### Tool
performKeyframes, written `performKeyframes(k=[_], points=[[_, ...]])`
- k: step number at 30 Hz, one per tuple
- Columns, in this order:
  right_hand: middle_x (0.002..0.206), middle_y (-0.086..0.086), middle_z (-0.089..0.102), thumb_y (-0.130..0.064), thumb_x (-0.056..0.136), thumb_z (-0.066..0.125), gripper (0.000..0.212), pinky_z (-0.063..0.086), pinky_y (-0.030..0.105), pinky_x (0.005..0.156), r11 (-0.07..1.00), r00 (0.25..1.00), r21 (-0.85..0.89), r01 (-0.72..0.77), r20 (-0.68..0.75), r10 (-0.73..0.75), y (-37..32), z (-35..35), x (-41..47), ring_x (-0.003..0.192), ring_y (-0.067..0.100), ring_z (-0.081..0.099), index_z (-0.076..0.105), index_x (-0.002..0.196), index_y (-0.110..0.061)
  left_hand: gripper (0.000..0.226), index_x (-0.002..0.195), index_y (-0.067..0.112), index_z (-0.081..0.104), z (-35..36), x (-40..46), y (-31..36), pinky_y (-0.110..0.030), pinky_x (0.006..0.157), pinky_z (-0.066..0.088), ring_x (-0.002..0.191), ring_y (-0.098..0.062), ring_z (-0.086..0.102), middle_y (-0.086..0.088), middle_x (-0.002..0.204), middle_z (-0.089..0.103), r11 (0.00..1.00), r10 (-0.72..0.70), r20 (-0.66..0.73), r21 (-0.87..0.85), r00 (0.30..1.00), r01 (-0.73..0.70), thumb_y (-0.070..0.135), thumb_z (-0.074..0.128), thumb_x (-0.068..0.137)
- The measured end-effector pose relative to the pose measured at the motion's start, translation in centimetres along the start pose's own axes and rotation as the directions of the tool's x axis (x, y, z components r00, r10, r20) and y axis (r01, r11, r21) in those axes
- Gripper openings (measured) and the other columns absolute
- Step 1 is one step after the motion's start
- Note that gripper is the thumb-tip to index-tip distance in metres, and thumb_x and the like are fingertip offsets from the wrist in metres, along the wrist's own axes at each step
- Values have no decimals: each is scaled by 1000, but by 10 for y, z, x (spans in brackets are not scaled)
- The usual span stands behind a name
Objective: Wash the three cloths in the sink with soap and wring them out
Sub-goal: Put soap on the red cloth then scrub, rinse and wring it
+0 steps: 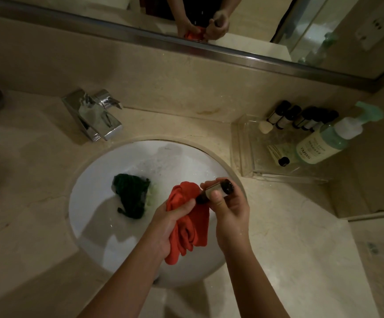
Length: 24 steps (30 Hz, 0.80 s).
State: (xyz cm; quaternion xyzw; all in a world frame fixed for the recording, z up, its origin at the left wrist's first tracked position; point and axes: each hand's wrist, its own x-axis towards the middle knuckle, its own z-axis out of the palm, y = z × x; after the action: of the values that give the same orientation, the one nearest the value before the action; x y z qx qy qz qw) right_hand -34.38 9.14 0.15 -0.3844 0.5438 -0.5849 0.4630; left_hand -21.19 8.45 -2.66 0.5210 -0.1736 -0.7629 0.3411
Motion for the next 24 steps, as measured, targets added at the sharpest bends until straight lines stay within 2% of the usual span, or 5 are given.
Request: performKeyframes(k=[4, 7, 13, 20, 24], points=[[105, 11, 70, -15, 85, 59, 38, 56, 43, 88, 981, 992, 171, -91, -74, 105, -4, 7, -2, 105, 26, 67, 54, 116, 6, 38, 105, 21, 67, 9, -1, -1, -48, 90, 54, 94, -30, 70, -8, 96, 75, 1000, -1, -91, -21, 996, -1, 24, 80, 70], [105, 10, 71, -18, 83, 60, 37, 55, 45, 89, 968, 980, 216, -126, -123, 155, -5, 11, -3, 106, 30, 67, 55, 116, -1, 35, 108, 21, 68, 11, 1, -2, -50, 93, 52, 95, -30, 69, -8, 99, 75, 1000, -8, -138, -24, 990, 5, 24, 77, 74], [99, 4, 73, -9, 90, 58, 20, 57, 36, 86, 987, 975, 122, -107, -180, 128, -6, 14, -7, 101, 25, 68, 59, 110, -14, 39, 116, 24, 65, 8, 2, -4, -51, 97, 50, 99, -29, 68, -6, 105, 73, 1000, 14, -141, 10, 990, -12, 26, 76, 79], [99, 3, 74, -2, 88, 65, 24, 55, 36, 88, 993, 965, -23, -113, -241, 104, -5, 17, -10, 98, 18, 70, 58, 106, -16, 50, 120, 21, 61, 12, 2, -4, -49, 98, 50, 99, -28, 66, -6, 108, 70, 998, 61, -234, 19, 970, -59, 30, 79, 75], [94, 12, 72, -14, 92, 61, 17, 60, 33, 78, 934, 879, 218, -283, -331, 344, -5, 12, -9, 87, 20, 73, 56, 106, -5, 50, 120, 21, 62, 11, 2, -3, -48, 96, 50, 100, -28, 66, -7, 111, 70, 998, 67, -237, -1, 969, -69, 32, 80, 75]])
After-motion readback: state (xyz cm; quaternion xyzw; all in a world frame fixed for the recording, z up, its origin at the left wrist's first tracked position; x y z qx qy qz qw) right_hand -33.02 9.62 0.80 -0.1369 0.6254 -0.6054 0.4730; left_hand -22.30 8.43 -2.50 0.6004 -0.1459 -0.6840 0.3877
